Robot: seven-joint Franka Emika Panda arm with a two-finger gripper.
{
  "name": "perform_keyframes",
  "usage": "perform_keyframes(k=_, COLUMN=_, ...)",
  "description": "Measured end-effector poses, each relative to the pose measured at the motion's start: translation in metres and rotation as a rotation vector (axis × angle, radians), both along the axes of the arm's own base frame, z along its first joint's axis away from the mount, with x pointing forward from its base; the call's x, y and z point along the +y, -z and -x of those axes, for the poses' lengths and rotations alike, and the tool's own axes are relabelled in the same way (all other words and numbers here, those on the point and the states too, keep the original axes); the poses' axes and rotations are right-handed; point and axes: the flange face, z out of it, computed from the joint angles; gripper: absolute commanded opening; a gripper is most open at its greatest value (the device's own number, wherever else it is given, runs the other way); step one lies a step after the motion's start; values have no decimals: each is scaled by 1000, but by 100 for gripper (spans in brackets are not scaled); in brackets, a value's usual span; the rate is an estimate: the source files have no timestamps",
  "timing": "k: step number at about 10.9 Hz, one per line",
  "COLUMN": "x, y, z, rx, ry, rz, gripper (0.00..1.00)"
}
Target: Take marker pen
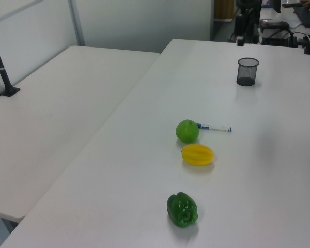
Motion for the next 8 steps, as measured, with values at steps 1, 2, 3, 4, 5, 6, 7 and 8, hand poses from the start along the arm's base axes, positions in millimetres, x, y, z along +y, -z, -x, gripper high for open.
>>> perform_keyframes(k=1, x=-1, y=-9, z=12, rx=34, ry=3, rz=2, gripper=100)
perform_keyframes(k=2, x=-4, y=-15, z=18, rx=42, ry=9, rz=-7, gripper=100)
perform_keyframes(k=3, x=-8, y=-19, z=19, rx=35, ry=16, rz=-31, gripper=100)
perform_keyframes(k=4, x=-13, y=-22, z=15, rx=1, ry=-11, rz=-54, gripper=100)
perform_keyframes(k=5, x=-15, y=-24, z=9, rx=-42, ry=-70, rz=-72, gripper=100)
perform_keyframes(k=6, x=-15, y=-25, z=0, rx=-93, ry=-131, rz=-83, gripper=100)
perform_keyframes(k=7, x=-16, y=-23, z=-5, rx=-115, ry=-161, rz=-84, gripper=100)
perform_keyframes(k=8, x=-17, y=-22, z=-6, rx=-115, ry=-169, rz=-83, gripper=100)
